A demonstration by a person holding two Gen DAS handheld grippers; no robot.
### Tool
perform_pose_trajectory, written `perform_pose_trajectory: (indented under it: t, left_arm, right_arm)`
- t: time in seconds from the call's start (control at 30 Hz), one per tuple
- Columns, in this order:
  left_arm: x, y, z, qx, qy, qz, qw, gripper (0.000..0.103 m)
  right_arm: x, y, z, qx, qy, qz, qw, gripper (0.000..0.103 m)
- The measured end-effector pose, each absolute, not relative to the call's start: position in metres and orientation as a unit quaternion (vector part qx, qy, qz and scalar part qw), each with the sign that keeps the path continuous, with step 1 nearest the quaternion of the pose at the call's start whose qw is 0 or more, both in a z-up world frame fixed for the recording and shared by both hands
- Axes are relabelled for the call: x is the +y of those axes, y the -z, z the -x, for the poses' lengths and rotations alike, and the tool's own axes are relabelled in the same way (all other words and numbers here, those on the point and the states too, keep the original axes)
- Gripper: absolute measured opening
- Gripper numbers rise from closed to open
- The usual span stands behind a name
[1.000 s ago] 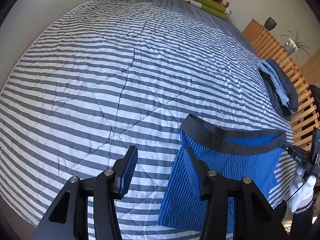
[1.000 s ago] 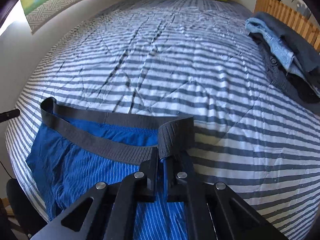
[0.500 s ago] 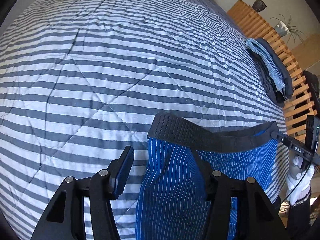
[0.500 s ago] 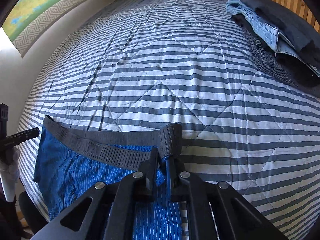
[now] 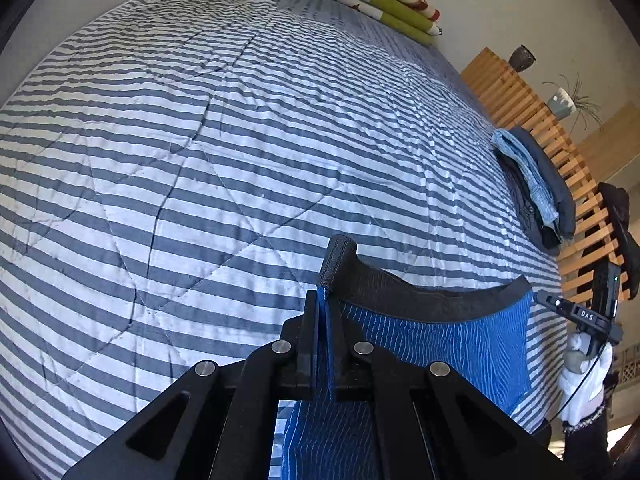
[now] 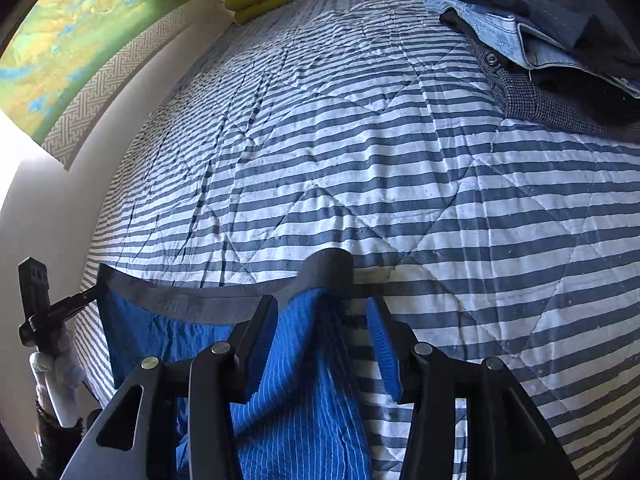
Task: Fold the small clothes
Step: 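Grasp the waistband with the left tool while the right tool grasps it too, pulling taut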
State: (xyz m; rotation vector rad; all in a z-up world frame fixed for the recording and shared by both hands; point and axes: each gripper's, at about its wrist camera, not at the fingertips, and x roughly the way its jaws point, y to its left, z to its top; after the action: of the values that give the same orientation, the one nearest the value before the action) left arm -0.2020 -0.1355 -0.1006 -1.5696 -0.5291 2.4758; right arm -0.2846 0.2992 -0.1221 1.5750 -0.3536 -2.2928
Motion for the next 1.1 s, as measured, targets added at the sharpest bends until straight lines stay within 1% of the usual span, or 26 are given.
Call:
perform_pose_trajectory:
  t: [0.1, 0.2, 0.23, 0.27, 0.33, 0.4, 0.43, 0.47, 0.5, 0.53, 0.57, 0.6, 0.63, 0.67, 0.7, 0.73, 0.8, 0.83, 0.87, 0.9, 0.93, 0.97, 1.0, 1.03, 1.07, 1.1]
  left_arm:
    - [-0.131, 0.106, 0.203, -0.175, -0.823, 0.533, 0.087, 0.002]
    - [-0.127, 0.108, 0.204, -0.175, -0.823, 0.534, 0.086, 0.002]
    - [-0.127, 0.106, 0.203, -0.174, -0.823, 0.534, 0.085, 0.002]
    - [-0.128, 0.101, 0.200, -0.177, -0.827, 0.527, 0.085, 0.002]
    - [-0.135, 0.084, 0.188, -0.193, -0.836, 0.505, 0.093, 0.002]
    - [-0.137, 0.070, 0.182, -0.195, -0.846, 0.486, 0.096, 0.002]
    - [-0.135, 0.069, 0.184, -0.184, -0.851, 0.484, 0.093, 0.006]
    - [-0.130, 0.071, 0.189, -0.165, -0.854, 0.487, 0.083, 0.006]
    - [-0.127, 0.077, 0.195, -0.146, -0.852, 0.497, 0.072, 0.014]
    - [-0.124, 0.086, 0.202, -0.136, -0.842, 0.517, 0.072, 0.037]
    - [-0.123, 0.095, 0.207, -0.139, -0.830, 0.534, 0.078, 0.047]
    - [-0.121, 0.102, 0.210, -0.144, -0.825, 0.540, 0.081, 0.052]
    - [-0.118, 0.106, 0.212, -0.139, -0.824, 0.544, 0.080, 0.052]
    - [-0.115, 0.110, 0.214, -0.132, -0.824, 0.546, 0.076, 0.052]
    - [-0.113, 0.113, 0.216, -0.132, -0.823, 0.547, 0.078, 0.054]
    - [-0.112, 0.116, 0.220, -0.138, -0.820, 0.549, 0.084, 0.060]
    - [-0.110, 0.122, 0.229, -0.154, -0.815, 0.552, 0.087, 0.066]
    - [-0.109, 0.126, 0.234, -0.162, -0.811, 0.555, 0.087, 0.066]
    - [-0.108, 0.131, 0.240, -0.173, -0.806, 0.559, 0.089, 0.066]
    - [-0.106, 0.136, 0.246, -0.184, -0.800, 0.562, 0.096, 0.062]
    - [-0.104, 0.140, 0.249, -0.188, -0.798, 0.564, 0.101, 0.035]
    - [-0.101, 0.143, 0.252, -0.185, -0.794, 0.570, 0.098, 0.014]
    - [-0.098, 0.146, 0.253, -0.181, -0.792, 0.576, 0.092, 0.005]
    - [-0.097, 0.143, 0.250, -0.178, -0.796, 0.571, 0.088, 0.004]
    - [-0.095, 0.136, 0.247, -0.175, -0.803, 0.562, 0.091, 0.004]
    - [-0.096, 0.124, 0.241, -0.174, -0.812, 0.549, 0.093, 0.004]
  right_arm:
    - [0.286, 0.125, 0.289, -0.108, 0.805, -0.558, 0.173, 0.042]
    - [0.268, 0.133, 0.293, -0.066, 0.807, -0.567, 0.152, 0.042]
    - [0.265, 0.137, 0.293, -0.060, 0.803, -0.574, 0.151, 0.029]
    - [0.264, 0.138, 0.292, -0.053, 0.796, -0.585, 0.147, 0.008]
    - [0.270, 0.124, 0.284, -0.060, 0.795, -0.581, 0.163, 0.006]
    - [0.283, 0.096, 0.274, -0.078, 0.808, -0.550, 0.196, 0.005]
    - [0.291, 0.084, 0.273, -0.085, 0.815, -0.536, 0.203, 0.005]
    - [0.295, 0.078, 0.275, -0.086, 0.821, -0.528, 0.199, 0.005]
    - [0.296, 0.076, 0.278, -0.070, 0.828, -0.526, 0.182, 0.006]
    - [0.295, 0.078, 0.283, -0.049, 0.833, -0.526, 0.163, 0.012]
    - [0.293, 0.086, 0.289, -0.033, 0.828, -0.539, 0.152, 0.031]
    - [0.293, 0.095, 0.295, -0.028, 0.817, -0.555, 0.152, 0.044]
    - [0.294, 0.103, 0.297, -0.028, 0.813, -0.561, 0.154, 0.055]
    - [0.294, 0.110, 0.299, -0.026, 0.809, -0.567, 0.152, 0.055]
    - [0.295, 0.116, 0.300, -0.024, 0.808, -0.569, 0.149, 0.055]
    - [0.297, 0.120, 0.301, -0.031, 0.808, -0.569, 0.151, 0.055]
    - [0.306, 0.127, 0.303, -0.062, 0.805, -0.569, 0.155, 0.055]
    - [0.310, 0.132, 0.305, -0.081, 0.801, -0.572, 0.156, 0.055]
    - [0.314, 0.136, 0.308, -0.098, 0.797, -0.576, 0.155, 0.055]
    - [0.318, 0.141, 0.311, -0.112, 0.793, -0.579, 0.153, 0.055]
    - [0.320, 0.147, 0.314, -0.123, 0.789, -0.583, 0.150, 0.055]
    - [0.320, 0.152, 0.316, -0.132, 0.785, -0.587, 0.149, 0.055]
    - [0.318, 0.157, 0.318, -0.136, 0.781, -0.591, 0.149, 0.054]
    - [0.315, 0.159, 0.317, -0.134, 0.780, -0.593, 0.148, 0.043]
    - [0.312, 0.158, 0.316, -0.128, 0.781, -0.595, 0.143, 0.024]
    - [0.309, 0.155, 0.315, -0.129, 0.783, -0.592, 0.143, 0.019]
